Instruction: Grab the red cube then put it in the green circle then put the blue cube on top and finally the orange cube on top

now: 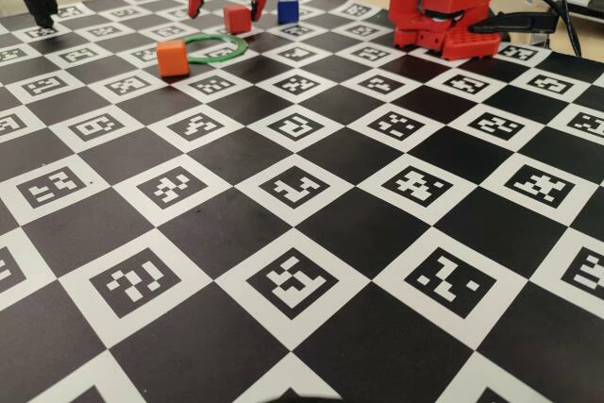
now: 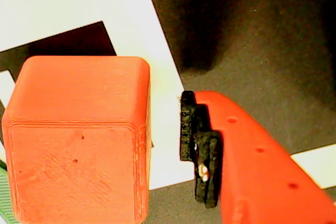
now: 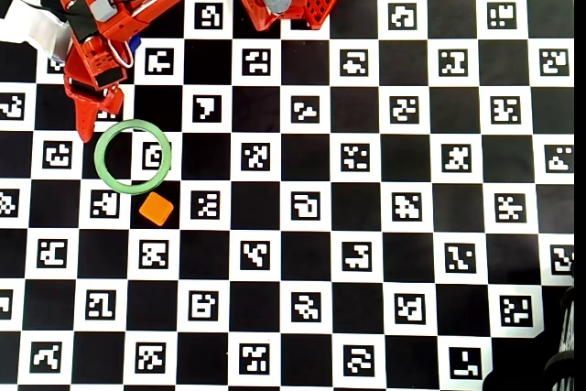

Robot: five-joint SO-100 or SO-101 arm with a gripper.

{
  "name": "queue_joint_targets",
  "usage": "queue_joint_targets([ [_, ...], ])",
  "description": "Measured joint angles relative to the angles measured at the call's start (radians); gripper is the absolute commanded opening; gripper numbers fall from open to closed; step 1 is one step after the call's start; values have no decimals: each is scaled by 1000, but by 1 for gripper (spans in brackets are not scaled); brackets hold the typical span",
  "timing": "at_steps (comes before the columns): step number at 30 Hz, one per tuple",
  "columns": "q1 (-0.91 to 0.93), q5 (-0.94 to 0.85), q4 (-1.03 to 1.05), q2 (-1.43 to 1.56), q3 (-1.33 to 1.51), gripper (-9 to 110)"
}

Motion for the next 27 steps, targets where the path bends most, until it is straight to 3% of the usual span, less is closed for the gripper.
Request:
queue_joint_targets([
  [7,-3,12,0,0,0,41],
  [19,-15,17,0,0,0,17],
  [27,-15,17,0,0,0,11],
])
